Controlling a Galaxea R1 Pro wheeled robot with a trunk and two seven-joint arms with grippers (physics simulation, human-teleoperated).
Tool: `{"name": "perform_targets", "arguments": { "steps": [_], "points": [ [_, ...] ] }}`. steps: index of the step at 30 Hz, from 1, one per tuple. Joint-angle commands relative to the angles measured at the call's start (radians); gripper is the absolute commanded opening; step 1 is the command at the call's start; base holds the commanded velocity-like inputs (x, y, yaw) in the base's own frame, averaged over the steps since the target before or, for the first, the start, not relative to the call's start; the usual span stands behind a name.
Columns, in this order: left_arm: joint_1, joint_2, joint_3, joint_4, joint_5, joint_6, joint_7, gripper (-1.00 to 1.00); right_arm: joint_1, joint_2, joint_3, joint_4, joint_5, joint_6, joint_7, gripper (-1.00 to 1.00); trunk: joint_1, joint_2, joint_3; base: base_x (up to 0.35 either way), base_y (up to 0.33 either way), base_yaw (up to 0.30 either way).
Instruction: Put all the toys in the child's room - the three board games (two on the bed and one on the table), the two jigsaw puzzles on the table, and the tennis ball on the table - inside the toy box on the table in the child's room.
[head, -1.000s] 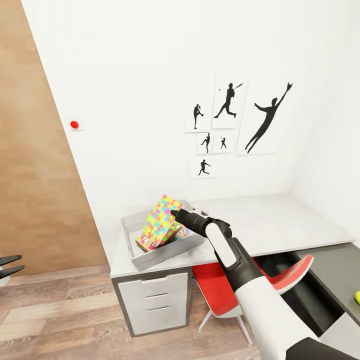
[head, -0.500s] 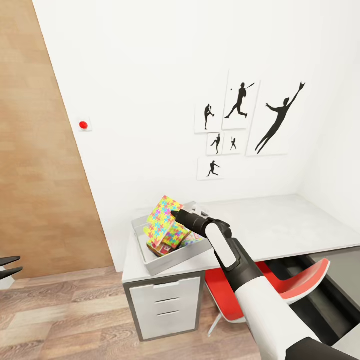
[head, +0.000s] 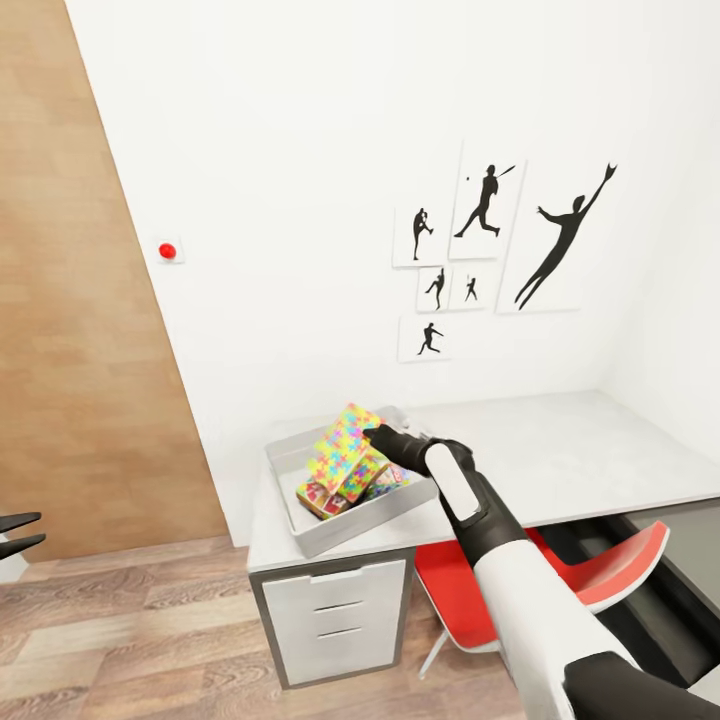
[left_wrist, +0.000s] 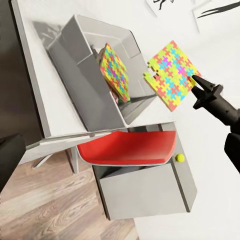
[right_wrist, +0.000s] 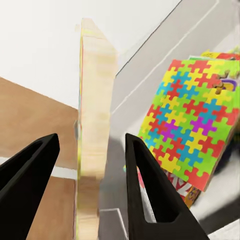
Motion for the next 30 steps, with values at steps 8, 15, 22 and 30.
{"name": "perform_targets", "arguments": {
  "steps": [8, 15, 22, 30],
  "points": [
    [-0.001, 0.000, -0.001, 0.006, 0.000, 0.011, -0.004, 1.00, -0.030, 0.000, -0.034, 0.049, -0.040, 0.019, -0.008, -1.00, 0.001, -0.002, -0.002, 0.013, 0.119, 0.000],
    [-0.001, -0.001, -0.001, 0.006, 0.000, 0.011, -0.004, 1.00, -0.079, 0.000, -0.045, 0.126, -0.114, 0.037, -0.014, -1.00, 0.001, -0.002, -0.002, 0.001, 0.010, 0.000],
    [-0.001, -0.002, -0.001, 0.006, 0.000, 0.011, -0.004, 1.00, -0.104, -0.007, -0.102, 0.186, -0.121, 0.038, -0.042, -1.00, 0.001, -0.002, -0.002, 0.000, 0.000, 0.000],
    [-0.001, -0.003, -0.001, 0.006, 0.000, 0.011, -0.004, 1.00, -0.160, -0.036, -0.115, 0.334, -0.122, 0.032, -0.054, -1.00, 0.001, -0.002, -0.002, 0.004, 0.003, 0.000]
  ]
}}
